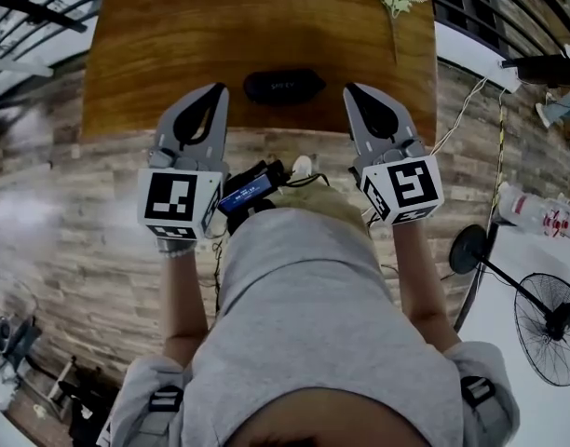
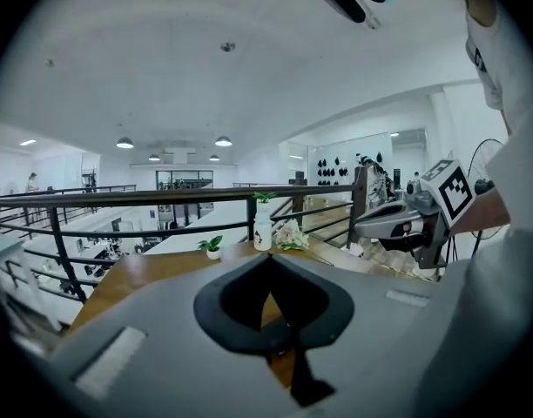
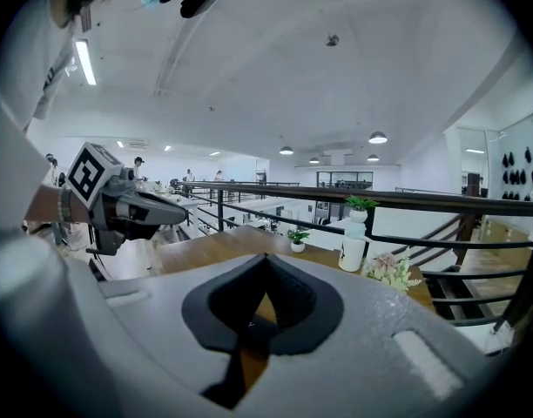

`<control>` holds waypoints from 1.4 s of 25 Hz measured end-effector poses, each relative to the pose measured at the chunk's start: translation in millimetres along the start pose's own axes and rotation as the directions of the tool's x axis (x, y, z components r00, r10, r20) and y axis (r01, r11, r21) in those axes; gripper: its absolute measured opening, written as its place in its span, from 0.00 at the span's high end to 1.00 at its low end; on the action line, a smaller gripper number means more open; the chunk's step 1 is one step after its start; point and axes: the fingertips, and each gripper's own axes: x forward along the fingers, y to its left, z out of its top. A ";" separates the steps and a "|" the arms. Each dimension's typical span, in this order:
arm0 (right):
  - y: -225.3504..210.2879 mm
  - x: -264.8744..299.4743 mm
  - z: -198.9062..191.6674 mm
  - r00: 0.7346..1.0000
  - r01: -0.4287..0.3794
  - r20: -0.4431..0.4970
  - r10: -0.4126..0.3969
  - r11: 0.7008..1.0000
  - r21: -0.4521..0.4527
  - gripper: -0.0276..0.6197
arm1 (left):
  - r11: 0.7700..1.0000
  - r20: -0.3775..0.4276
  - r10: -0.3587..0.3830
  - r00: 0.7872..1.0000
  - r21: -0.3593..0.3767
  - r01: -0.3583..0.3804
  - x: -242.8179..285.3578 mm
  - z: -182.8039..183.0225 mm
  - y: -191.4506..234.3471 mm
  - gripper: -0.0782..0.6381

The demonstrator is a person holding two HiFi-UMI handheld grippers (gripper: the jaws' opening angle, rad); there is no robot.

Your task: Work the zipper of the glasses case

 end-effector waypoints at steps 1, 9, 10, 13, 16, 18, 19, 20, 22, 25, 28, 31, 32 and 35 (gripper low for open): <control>0.3 -0.3 1.9 1.000 0.003 0.006 -0.003 1.000 -0.004 0.95 | 1.000 -0.002 -0.004 1.000 0.004 0.004 0.5 0.1 -1.1 0.87; 6.0 0.7 4.2 1.000 0.007 0.010 -0.007 1.000 -0.007 0.95 | 1.000 -0.004 -0.015 1.000 0.011 0.015 2.1 0.4 -3.3 0.87; 6.0 0.8 5.1 1.000 0.010 0.013 -0.010 1.000 -0.007 0.95 | 1.000 -0.003 -0.017 1.000 0.010 0.017 2.2 0.5 -3.4 0.87; 5.7 0.6 6.3 1.000 0.015 0.017 -0.015 1.000 -0.007 0.95 | 1.000 -0.001 -0.020 1.000 0.008 0.020 2.6 -0.1 -4.1 0.87; 7.0 0.9 6.7 1.000 0.013 0.017 -0.013 1.000 -0.007 0.96 | 1.000 -0.001 -0.022 1.000 0.011 0.022 1.9 -0.5 -4.3 0.87; 7.4 0.7 7.4 1.000 0.014 0.019 -0.014 1.000 0.003 0.96 | 1.000 0.001 -0.026 1.000 0.014 0.026 1.6 1.0 -4.5 0.87; 7.2 0.3 7.5 1.000 0.015 0.019 -0.015 1.000 0.010 0.95 | 1.000 0.003 -0.028 1.000 0.015 0.028 1.5 2.0 -4.8 0.87; 7.0 0.1 7.4 1.000 0.016 0.019 -0.016 1.000 0.015 0.95 | 0.999 0.006 -0.029 1.000 0.015 0.029 1.6 2.9 -4.9 0.87; 6.7 0.0 7.4 1.000 0.016 0.018 -0.016 1.000 0.016 0.96 | 0.999 0.012 -0.029 1.000 0.014 0.029 2.0 4.5 -4.7 0.87; 6.9 -0.1 7.5 1.000 0.016 0.016 -0.017 1.000 0.010 0.96 | 0.999 0.021 -0.028 0.999 0.018 0.027 2.2 5.7 -4.2 0.87; 7.1 -0.9 7.9 1.000 0.020 0.017 -0.021 1.000 0.011 0.96 | 0.999 0.022 -0.030 0.999 0.022 0.029 1.4 5.5 -4.5 0.87; 7.3 -1.3 7.4 1.000 0.023 0.017 -0.023 1.000 0.013 0.96 | 0.999 0.017 -0.031 0.999 0.021 0.030 0.8 3.8 -4.7 0.87; 7.3 -1.3 7.0 1.000 0.023 0.017 -0.024 1.000 0.014 0.95 | 0.999 0.016 -0.030 0.999 0.021 0.030 0.9 3.2 -4.8 0.87; 7.0 -0.8 6.2 1.000 0.024 0.015 -0.024 1.000 0.013 0.96 | 0.999 0.013 -0.029 0.999 0.019 0.029 1.4 2.0 -4.5 0.87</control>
